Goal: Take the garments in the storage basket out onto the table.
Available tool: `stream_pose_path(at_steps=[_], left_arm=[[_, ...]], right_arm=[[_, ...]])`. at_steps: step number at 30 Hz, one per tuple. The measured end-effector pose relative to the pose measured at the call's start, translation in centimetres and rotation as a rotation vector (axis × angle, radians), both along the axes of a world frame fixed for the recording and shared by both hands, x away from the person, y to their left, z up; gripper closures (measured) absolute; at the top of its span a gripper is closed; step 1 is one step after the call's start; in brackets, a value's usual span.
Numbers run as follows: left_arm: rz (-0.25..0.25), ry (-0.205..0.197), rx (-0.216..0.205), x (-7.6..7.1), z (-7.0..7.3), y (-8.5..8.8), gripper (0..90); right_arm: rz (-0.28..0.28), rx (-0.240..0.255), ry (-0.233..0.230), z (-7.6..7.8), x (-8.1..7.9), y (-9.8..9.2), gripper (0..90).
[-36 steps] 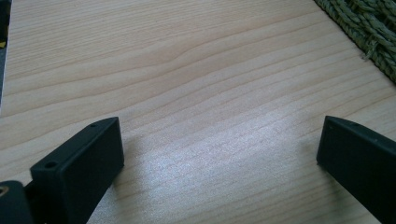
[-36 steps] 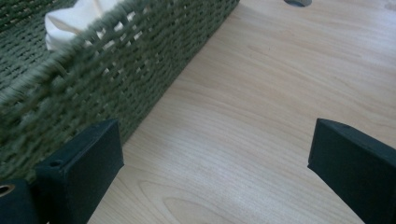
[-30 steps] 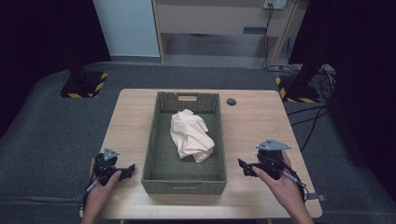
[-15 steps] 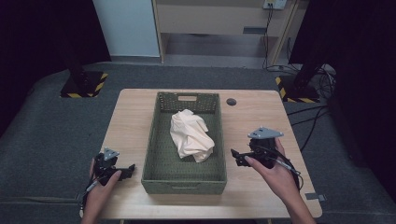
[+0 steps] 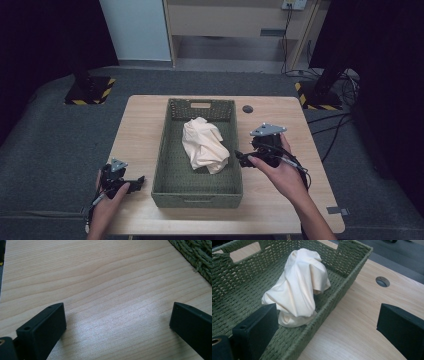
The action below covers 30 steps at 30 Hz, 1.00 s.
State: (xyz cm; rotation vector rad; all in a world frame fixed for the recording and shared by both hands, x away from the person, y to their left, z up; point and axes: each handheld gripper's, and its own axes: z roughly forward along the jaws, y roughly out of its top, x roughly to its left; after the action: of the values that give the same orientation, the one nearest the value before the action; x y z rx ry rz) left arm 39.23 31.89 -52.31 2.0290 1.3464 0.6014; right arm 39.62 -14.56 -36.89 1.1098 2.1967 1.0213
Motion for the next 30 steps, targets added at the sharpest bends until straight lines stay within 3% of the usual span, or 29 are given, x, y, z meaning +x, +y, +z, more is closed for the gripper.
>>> stream_pose_path(at_steps=[14,30], left_arm=[[0.0,0.0,0.0,0.0,0.0,0.0,0.0],[0.0,0.0,0.0,0.0,0.0,0.0,0.0]], right_arm=[[0.047,-0.002,0.007,0.1,1.3,3.4,3.5],[0.083,0.024,0.048,-1.2,3.1,7.5,3.2]])
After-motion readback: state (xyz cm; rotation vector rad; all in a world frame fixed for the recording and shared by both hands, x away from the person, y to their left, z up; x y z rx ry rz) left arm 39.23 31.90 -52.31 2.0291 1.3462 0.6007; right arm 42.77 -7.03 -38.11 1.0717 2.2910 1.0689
